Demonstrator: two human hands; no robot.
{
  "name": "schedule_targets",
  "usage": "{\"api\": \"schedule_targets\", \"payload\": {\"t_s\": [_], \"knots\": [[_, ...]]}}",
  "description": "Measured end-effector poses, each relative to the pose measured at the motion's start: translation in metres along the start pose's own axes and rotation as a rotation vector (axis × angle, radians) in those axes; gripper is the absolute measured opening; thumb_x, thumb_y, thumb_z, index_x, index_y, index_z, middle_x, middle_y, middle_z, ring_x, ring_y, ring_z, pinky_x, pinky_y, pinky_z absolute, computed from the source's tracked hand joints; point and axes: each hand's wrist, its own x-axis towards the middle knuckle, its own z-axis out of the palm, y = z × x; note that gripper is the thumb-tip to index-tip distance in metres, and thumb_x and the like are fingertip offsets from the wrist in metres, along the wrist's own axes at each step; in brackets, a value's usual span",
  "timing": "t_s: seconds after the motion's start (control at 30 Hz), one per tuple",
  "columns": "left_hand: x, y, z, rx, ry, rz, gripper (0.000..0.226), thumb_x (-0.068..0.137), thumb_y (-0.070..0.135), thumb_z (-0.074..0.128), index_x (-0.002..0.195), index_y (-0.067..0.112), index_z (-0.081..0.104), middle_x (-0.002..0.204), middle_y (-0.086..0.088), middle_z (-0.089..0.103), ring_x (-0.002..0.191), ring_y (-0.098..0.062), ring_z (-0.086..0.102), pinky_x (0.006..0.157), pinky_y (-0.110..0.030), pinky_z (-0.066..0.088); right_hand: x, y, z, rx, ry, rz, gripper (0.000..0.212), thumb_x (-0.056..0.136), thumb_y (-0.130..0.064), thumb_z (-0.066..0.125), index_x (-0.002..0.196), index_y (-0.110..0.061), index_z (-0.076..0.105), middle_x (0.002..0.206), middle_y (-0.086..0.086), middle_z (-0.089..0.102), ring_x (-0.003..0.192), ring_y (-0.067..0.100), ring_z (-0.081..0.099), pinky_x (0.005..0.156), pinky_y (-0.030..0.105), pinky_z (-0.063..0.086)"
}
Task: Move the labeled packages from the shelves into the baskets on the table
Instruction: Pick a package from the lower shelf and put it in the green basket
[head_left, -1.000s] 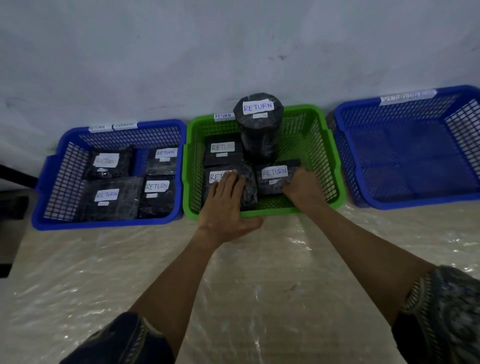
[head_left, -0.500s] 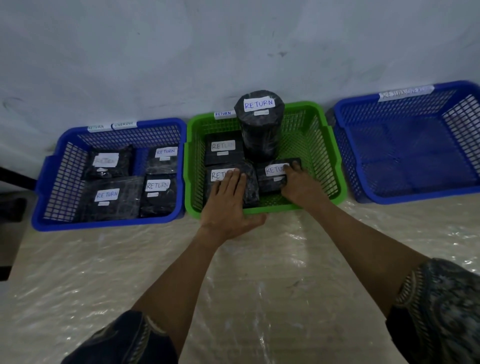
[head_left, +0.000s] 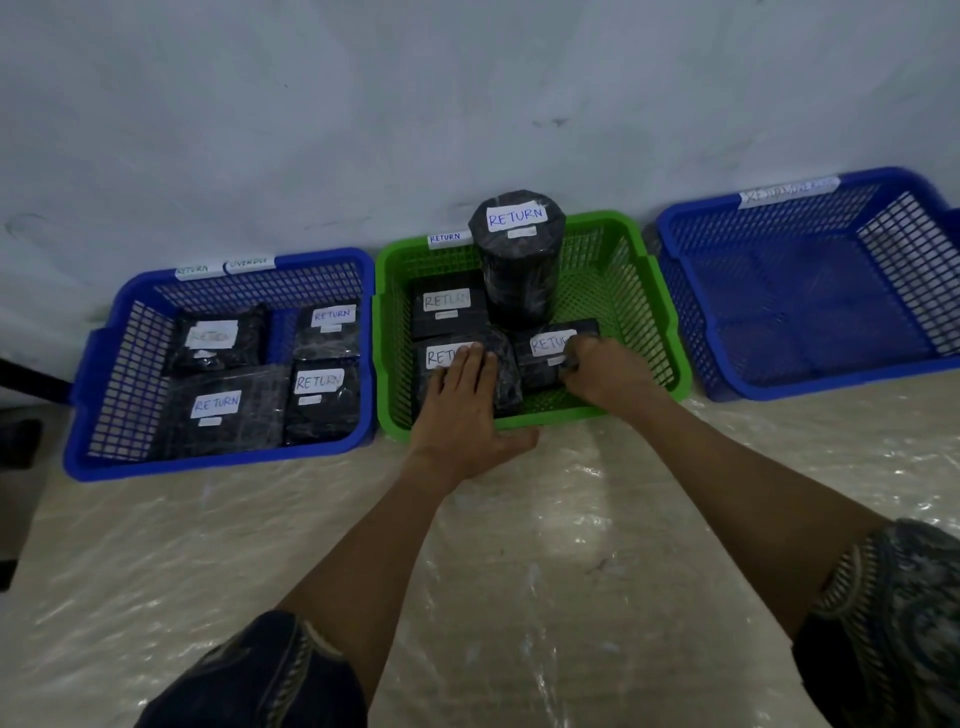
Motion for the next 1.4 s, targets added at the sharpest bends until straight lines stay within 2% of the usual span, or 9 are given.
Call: {"api": "schedule_targets", "payload": {"t_s": [0.17,0.27,0.4,0.53,0.63,0.73,0.93,1.23,1.4], "knots": [[-0.002,-0.001,-0.014,-0.107,-0.048,0.005,0.105,0.080,0.076,0.045,0.154,0.010,0.009,0.162,-0.009,0.004,0.149,-0.022,0.002,0.119,-0.043,0.006,-0.025,-0.009,-0.027,-0.027,-0.080,-0.052,0.033,0.090,-0.025,0.054,0.118,-0.008,0.061,0.123,0.016,0.060,0.112,0.030,0.057,0.089,0.033,0.046],[-0.013,0.001,-0.033,-0.156,-0.051,-0.007,0.097,0.082,0.068,0.053,0.153,0.013,0.015,0.161,-0.009,0.011,0.148,-0.024,0.009,0.118,-0.044,0.011,-0.050,-0.017,-0.041,-0.044,-0.099,-0.072,0.031,0.088,-0.025,0.057,0.114,-0.009,0.064,0.121,0.016,0.062,0.111,0.030,0.059,0.091,0.033,0.048],[-0.046,0.000,-0.063,-0.262,-0.023,0.014,0.068,0.084,0.049,0.065,0.141,0.019,0.042,0.144,-0.009,0.046,0.133,-0.027,0.042,0.106,-0.038,0.038,-0.092,-0.030,-0.057,-0.116,-0.122,-0.145,0.032,0.087,-0.029,0.058,0.111,-0.008,0.063,0.121,0.017,0.061,0.110,0.031,0.059,0.089,0.034,0.049],[-0.109,0.001,-0.091,-0.295,-0.091,-0.022,0.052,0.089,0.039,0.063,0.134,0.016,0.052,0.132,-0.008,0.058,0.119,-0.027,0.055,0.094,-0.032,0.046,-0.151,-0.050,-0.064,-0.154,-0.168,-0.208,0.034,0.093,-0.026,0.054,0.118,-0.005,0.062,0.126,0.015,0.058,0.114,0.030,0.055,0.088,0.029,0.045],[-0.167,-0.003,-0.101,-0.259,-0.132,-0.085,0.058,0.090,0.044,0.061,0.135,0.009,0.050,0.131,-0.010,0.057,0.117,-0.026,0.055,0.096,-0.035,0.045,-0.200,-0.066,-0.058,-0.181,-0.184,-0.251,0.038,0.092,-0.030,0.055,0.120,-0.004,0.061,0.128,0.016,0.056,0.115,0.031,0.054,0.093,0.032,0.046],[-0.228,-0.019,-0.104,-0.286,-0.112,-0.141,0.056,0.087,0.047,0.063,0.131,0.013,0.054,0.123,-0.009,0.062,0.113,-0.024,0.057,0.096,-0.036,0.046,-0.245,-0.088,-0.047,-0.205,-0.211,-0.301,0.040,0.092,-0.033,0.057,0.121,-0.006,0.060,0.129,0.013,0.057,0.116,0.030,0.053,0.096,0.036,0.045],[-0.342,-0.060,-0.112,-0.301,-0.091,-0.265,0.056,0.087,0.046,0.064,0.132,0.014,0.053,0.125,-0.006,0.060,0.114,-0.022,0.056,0.094,-0.030,0.044,-0.319,-0.155,-0.021,-0.253,-0.289,-0.369,0.039,0.090,-0.038,0.058,0.119,-0.011,0.060,0.123,0.012,0.060,0.109,0.028,0.059,0.091,0.034,0.048],[-0.527,-0.172,-0.112,-0.339,0.019,-0.343,0.051,0.086,0.048,0.064,0.126,0.018,0.057,0.115,-0.003,0.064,0.102,-0.017,0.060,0.088,-0.029,0.048,-0.424,-0.298,0.027,-0.249,-0.216,-0.439,0.036,0.088,-0.039,0.060,0.117,-0.016,0.059,0.118,0.008,0.062,0.102,0.024,0.063,0.083,0.032,0.048],[-0.624,-0.250,-0.114,-0.406,0.122,-0.359,0.043,0.087,0.043,0.066,0.117,0.012,0.065,0.107,-0.002,0.067,0.097,-0.016,0.062,0.088,-0.035,0.051,-0.477,-0.398,0.056,-0.239,-0.184,-0.511,0.038,0.090,-0.038,0.060,0.121,-0.017,0.058,0.123,0.005,0.057,0.103,0.020,0.059,0.086,0.031,0.048]]}}
